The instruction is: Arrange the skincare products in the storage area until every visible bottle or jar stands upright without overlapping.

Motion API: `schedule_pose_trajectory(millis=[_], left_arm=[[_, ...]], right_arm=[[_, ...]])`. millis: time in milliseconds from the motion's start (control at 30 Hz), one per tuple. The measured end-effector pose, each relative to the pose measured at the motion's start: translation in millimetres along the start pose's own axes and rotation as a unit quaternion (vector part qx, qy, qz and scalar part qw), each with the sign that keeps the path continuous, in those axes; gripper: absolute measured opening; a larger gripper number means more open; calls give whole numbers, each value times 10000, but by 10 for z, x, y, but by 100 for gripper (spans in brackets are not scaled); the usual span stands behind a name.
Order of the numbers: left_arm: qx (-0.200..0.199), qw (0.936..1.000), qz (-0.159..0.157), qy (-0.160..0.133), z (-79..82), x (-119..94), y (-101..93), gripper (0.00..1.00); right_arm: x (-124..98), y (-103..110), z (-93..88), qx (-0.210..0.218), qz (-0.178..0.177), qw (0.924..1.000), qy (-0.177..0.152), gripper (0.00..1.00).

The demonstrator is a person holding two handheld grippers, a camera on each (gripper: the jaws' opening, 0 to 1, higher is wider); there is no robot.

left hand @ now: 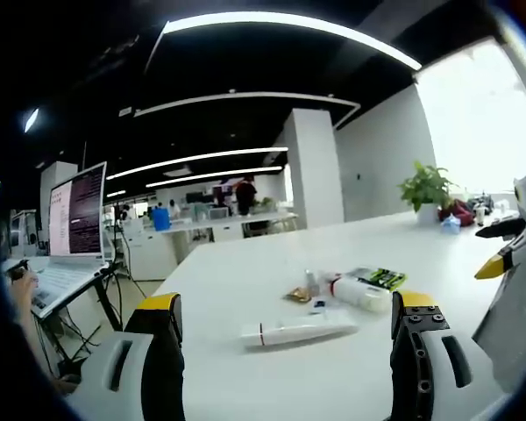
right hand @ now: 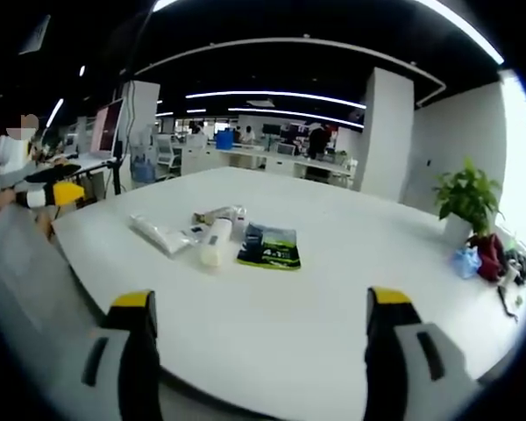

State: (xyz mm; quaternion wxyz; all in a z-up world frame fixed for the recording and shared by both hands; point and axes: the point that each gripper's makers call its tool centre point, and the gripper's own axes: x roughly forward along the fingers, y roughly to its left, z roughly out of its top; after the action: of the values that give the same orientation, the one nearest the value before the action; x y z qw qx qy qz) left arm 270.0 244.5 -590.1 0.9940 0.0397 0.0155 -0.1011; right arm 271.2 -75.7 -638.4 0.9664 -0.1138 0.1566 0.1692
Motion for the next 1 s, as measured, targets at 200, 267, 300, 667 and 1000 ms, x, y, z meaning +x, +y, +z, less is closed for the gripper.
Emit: schedule_pose_trajectory(millis=[200,267,300,667,1000], left_arm=[[16,10000,-12,75,-26,7,-4,97],[11,9999,-34,137,-46,12,-13,97],[21,9998,-38,177,-57,15,-14,97],[66,9996,10,271,-86,22,2,97],[325,9986,-20,414,-114,8,-29,97]], right_arm=[[-4,-26,-5,14,-52,10000,1,100],[-2,-24,-7,15,-34,10000,2,100],[-3,-25,-6,16,-35,10000,-3,100],[0,-51,-23,30,-81,10000,40,100],[-2,-21,-47,-8,27,9999,110,100]])
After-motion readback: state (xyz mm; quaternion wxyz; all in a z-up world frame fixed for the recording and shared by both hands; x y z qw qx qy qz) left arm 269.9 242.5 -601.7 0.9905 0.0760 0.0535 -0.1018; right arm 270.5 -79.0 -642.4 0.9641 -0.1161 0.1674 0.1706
